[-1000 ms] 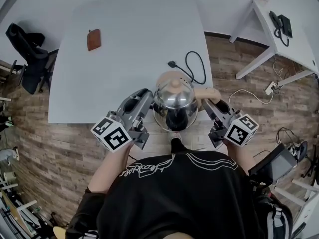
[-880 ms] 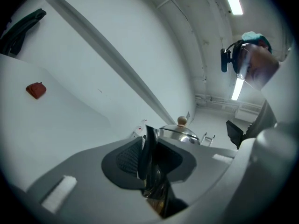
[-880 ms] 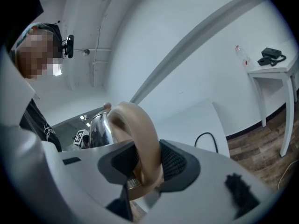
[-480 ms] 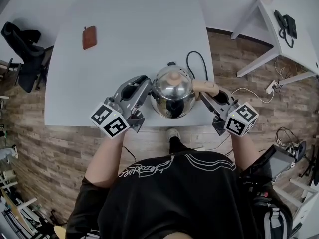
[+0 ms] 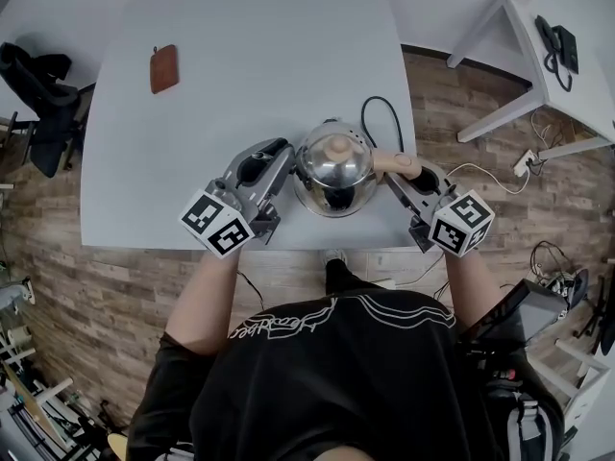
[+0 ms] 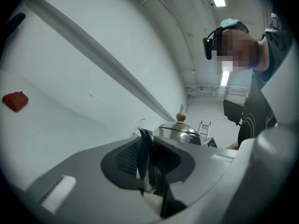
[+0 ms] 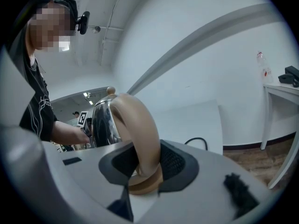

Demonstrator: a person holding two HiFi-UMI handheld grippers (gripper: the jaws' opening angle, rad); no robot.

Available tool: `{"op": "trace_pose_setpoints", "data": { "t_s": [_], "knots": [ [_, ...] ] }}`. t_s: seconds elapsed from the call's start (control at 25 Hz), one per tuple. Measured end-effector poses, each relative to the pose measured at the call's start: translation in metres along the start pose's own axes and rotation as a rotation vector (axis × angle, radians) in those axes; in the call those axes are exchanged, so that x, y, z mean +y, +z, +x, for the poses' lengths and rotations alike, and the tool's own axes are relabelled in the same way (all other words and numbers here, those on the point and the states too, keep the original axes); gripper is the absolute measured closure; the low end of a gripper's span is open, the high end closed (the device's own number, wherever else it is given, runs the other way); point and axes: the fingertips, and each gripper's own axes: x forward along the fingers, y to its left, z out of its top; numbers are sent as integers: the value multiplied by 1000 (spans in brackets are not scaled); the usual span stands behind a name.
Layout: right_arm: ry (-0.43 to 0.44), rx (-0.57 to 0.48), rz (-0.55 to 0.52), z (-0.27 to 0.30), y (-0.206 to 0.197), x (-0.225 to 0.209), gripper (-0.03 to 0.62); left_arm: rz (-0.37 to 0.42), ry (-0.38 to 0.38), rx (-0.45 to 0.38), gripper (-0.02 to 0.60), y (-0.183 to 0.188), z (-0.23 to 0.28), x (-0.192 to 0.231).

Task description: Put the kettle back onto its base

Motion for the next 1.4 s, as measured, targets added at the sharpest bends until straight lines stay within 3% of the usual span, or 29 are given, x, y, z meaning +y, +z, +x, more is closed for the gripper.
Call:
{"op": "trace_pose_setpoints", "data": {
  "t_s": [0.68,1.2,1.4],
  "knots": [
    [-31,-10,-8,5,-6,-6,474,32,1,-18,531,-6,-1,1],
    [-61,-32,-38,2,-16,-11,474,63,56,-35,529,-17,-4,-2],
    [-86,-45,-41,3,-15,-11,474,30,91,-39,528,-17,-5,1]
  ]
}}
